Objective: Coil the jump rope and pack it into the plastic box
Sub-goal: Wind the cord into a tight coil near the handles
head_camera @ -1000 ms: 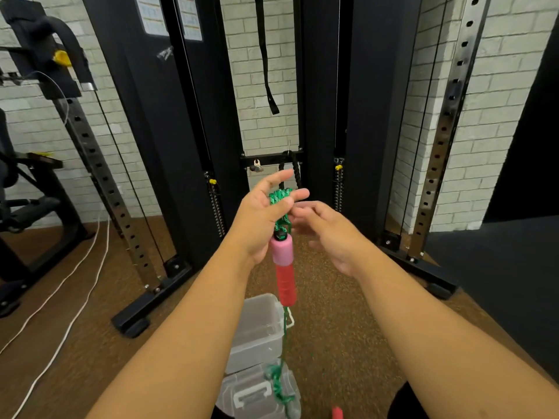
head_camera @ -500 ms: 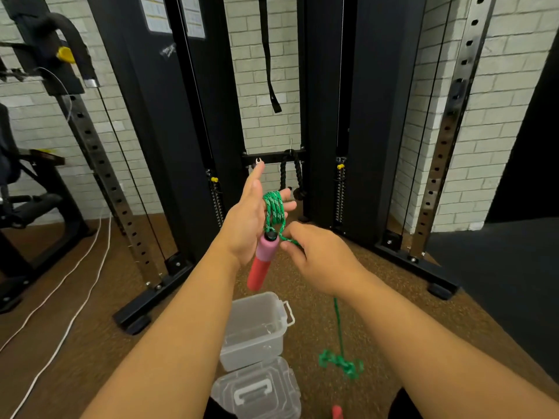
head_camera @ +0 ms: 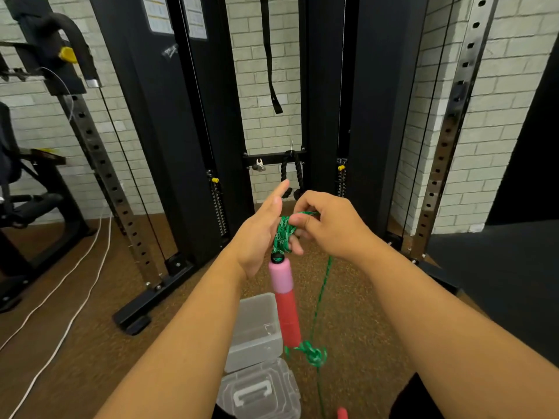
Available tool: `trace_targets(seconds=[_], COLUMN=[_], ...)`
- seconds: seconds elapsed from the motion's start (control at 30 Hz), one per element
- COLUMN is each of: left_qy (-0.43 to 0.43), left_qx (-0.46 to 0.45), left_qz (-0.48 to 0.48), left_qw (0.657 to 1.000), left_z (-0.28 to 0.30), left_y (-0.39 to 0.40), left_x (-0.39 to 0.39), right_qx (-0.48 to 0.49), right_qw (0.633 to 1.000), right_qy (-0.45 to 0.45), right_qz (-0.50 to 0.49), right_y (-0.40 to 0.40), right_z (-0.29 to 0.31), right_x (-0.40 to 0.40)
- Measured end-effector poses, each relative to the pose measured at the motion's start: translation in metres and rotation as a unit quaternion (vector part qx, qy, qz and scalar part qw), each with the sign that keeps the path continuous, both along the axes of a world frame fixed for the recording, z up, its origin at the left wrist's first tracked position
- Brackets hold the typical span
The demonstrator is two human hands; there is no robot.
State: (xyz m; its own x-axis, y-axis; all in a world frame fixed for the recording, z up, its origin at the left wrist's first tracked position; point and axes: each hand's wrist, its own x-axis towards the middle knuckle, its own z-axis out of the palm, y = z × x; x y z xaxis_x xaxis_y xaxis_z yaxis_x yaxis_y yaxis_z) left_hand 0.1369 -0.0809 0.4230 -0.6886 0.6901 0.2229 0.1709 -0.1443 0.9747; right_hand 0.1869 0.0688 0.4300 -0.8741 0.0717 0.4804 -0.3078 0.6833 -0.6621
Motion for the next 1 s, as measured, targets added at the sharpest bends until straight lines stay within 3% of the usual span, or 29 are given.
trace_targets(seconds=[0.1,0.27,0.5,0.67,0.8,1.0], left_qy=[-0.02,0.036,0.056,0.106,0.146,0.177], left_qx=[0.007,0.031,0.087,0.051,0.008,-0.045], left_qz=[-0.018,0.018,0.13,0.198,0.205,0.169], left_qw=[1.0,0.999,0.986,0.973,0.968,0.969], left_z=[0.006,0.013,0.018,0.017,0.015,0.013], left_y=[-0.003,-0.002,0.003,-0.004,-0.01,-0.015], left_x=[0.003,0.005,0.008,-0.001,-0.003,-0.004], right_qx=[-0.054,-0.098,-0.02,0.106,0.204,0.219], right_qw=[0.998,0.995,0.999,0.994,0.979,0.973], right_qy=[0.007,0.0,-0.012,-0.033,0.011,0.069], right_qz=[-0.02,-0.03,-0.037,0.004,0.021,0.034], right_y=[0.0,-0.003,-0.014,-0.019,-0.023,-0.02], right_z=[-0.005,-0.015,-0.025,-0.023,-0.015,0.012], right_x=[-0.002,-0.006,-0.001,0.01,0.018,0.02])
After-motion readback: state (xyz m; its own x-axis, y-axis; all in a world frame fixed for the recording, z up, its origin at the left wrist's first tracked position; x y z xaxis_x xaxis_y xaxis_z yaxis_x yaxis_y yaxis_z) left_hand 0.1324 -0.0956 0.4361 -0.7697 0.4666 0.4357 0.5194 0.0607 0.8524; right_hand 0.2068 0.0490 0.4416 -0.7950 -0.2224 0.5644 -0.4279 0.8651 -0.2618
